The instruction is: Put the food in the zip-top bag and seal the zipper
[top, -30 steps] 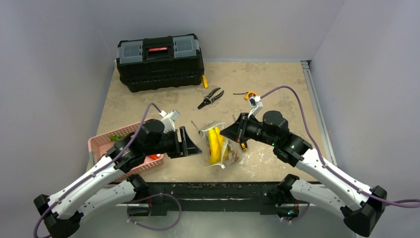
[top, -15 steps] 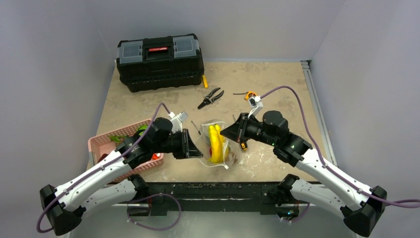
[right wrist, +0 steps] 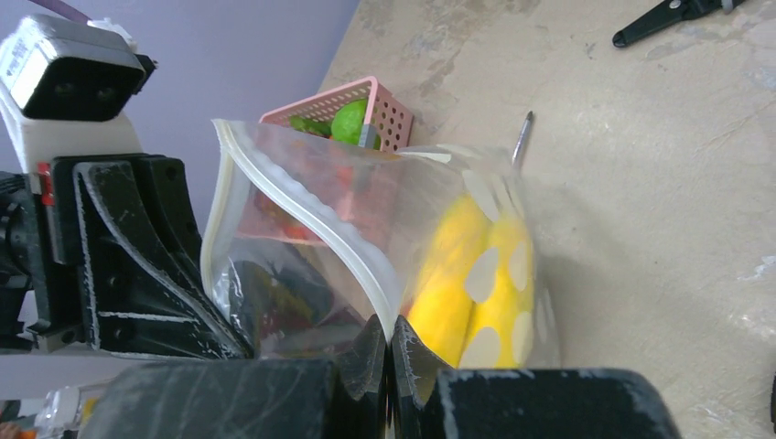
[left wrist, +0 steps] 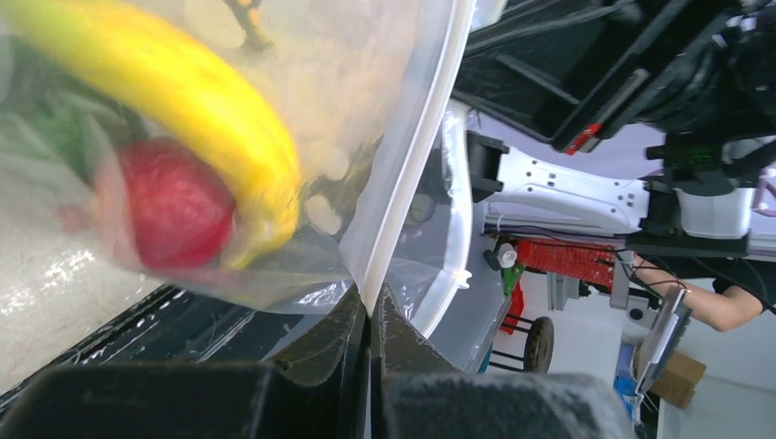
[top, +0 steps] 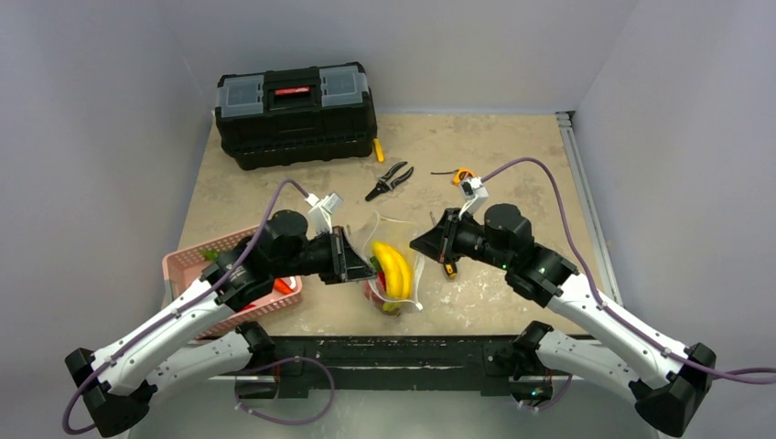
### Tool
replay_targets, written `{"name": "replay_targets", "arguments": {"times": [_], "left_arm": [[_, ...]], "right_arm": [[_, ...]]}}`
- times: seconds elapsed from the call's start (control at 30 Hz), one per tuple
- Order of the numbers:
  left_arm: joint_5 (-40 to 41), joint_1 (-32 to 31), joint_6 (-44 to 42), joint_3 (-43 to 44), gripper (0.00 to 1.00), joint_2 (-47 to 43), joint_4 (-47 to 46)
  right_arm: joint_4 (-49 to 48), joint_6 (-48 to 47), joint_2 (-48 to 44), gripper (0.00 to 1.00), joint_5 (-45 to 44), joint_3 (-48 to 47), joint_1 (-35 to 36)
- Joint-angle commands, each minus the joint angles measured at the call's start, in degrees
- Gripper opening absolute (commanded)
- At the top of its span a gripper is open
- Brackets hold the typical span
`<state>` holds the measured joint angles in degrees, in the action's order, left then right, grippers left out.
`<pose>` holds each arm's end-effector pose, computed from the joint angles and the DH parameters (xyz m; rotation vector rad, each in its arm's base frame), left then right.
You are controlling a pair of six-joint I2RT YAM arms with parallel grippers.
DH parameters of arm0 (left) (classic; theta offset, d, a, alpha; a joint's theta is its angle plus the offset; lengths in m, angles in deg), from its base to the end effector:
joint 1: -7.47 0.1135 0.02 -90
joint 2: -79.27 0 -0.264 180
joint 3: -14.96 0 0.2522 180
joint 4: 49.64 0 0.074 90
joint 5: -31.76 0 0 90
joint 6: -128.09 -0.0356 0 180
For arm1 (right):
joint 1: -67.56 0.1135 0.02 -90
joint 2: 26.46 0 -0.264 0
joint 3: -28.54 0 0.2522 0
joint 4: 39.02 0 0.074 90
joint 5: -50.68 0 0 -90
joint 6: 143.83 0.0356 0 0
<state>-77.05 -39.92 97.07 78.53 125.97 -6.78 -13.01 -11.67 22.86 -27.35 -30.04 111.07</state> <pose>0.1114 -0.1381 0.3316 0.0047 2.3481 -1.4005 0.1407 0.1438 0.3229 -0.1830 2.0379 1.1878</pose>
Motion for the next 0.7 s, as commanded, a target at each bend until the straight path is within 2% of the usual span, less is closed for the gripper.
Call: {"name": "replay_targets", "arguments": {"times": [0.0, 0.17, 0.33, 0.37, 0.47, 0.67], "left_arm": [[0.22, -0.24, 0.55, -2.77, 0.00, -0.28, -1.56], [-0.39, -0.25, 1.05, -1.83, 0.00, -1.89, -3.14], [0.67, -0.23, -1.13, 0.63, 0.01, -0.81, -0.34], [0.70, -0.20, -1.41, 0.80, 0.07, -0.55, 0.31], [1.07, -0.15, -3.11, 1.52, 0.31, -0.47, 2.88], [10.43, -0.15, -10.30, 4.52, 0.62, -5.93, 13.16]], "right_arm": [[-1.02, -1.66, -0.21, 0.00, -1.96, -1.62, 0.18], [-1.22, -1.46, 0.06, 0.00, -1.37, -1.15, 0.16], [0.28, -2.34, -0.40, 0.00, -2.15, -3.05, 0.17], [0.40, -2.40, -0.64, 0.00, -2.27, -3.28, 0.13], [0.47, -2.34, -1.47, 0.00, -2.83, -3.07, 0.18], [0.79, -2.22, -2.38, 0.00, -3.35, -1.95, 0.17]]}}
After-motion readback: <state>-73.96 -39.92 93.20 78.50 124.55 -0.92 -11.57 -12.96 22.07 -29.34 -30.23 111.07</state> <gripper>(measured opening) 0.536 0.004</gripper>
